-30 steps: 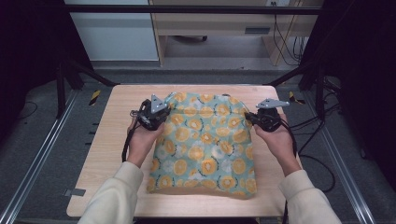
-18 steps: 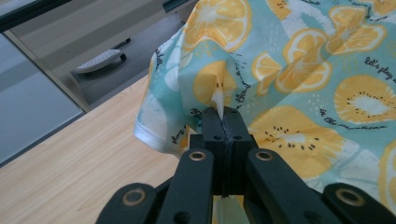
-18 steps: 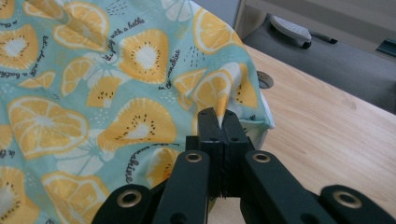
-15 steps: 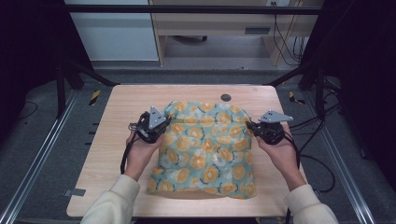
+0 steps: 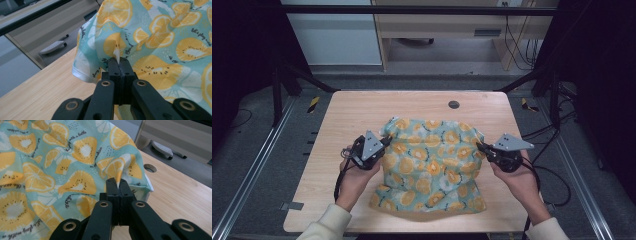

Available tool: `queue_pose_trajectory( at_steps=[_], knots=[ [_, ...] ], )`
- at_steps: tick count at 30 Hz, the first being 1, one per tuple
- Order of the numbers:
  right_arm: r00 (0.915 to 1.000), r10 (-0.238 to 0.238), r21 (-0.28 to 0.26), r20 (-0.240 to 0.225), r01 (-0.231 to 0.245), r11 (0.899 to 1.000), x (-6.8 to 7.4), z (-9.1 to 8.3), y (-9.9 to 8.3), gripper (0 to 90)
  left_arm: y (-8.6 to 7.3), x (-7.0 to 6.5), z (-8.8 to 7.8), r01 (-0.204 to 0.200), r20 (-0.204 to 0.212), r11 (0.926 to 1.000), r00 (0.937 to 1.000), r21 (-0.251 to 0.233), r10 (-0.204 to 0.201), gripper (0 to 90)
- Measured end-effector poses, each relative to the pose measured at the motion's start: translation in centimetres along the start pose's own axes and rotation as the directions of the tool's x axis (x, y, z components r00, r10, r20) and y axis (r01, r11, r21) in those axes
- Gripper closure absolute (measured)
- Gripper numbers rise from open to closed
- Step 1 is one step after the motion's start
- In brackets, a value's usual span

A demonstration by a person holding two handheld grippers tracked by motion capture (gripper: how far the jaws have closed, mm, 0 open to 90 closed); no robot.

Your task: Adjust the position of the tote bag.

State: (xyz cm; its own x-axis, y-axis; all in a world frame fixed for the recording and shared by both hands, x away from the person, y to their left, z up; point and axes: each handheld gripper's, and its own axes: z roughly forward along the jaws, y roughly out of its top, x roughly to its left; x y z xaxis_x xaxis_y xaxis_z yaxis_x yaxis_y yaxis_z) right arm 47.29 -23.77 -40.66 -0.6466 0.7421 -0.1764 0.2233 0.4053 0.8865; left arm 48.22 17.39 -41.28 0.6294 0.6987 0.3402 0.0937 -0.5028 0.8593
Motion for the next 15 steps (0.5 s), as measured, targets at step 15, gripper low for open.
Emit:
queue_pose_trajectory(
  at_steps=[15],
  knots=[
    [0.9997, -0.006, -0.039, -0.024, 0.005, 0.999, 2.5, -3.1, -2.0, 89.7, -1.5, -2.1, -2.0, -0.001, 0.025, 0.9996, 0.9997, -0.03, 0.001, 90.0]
  ],
)
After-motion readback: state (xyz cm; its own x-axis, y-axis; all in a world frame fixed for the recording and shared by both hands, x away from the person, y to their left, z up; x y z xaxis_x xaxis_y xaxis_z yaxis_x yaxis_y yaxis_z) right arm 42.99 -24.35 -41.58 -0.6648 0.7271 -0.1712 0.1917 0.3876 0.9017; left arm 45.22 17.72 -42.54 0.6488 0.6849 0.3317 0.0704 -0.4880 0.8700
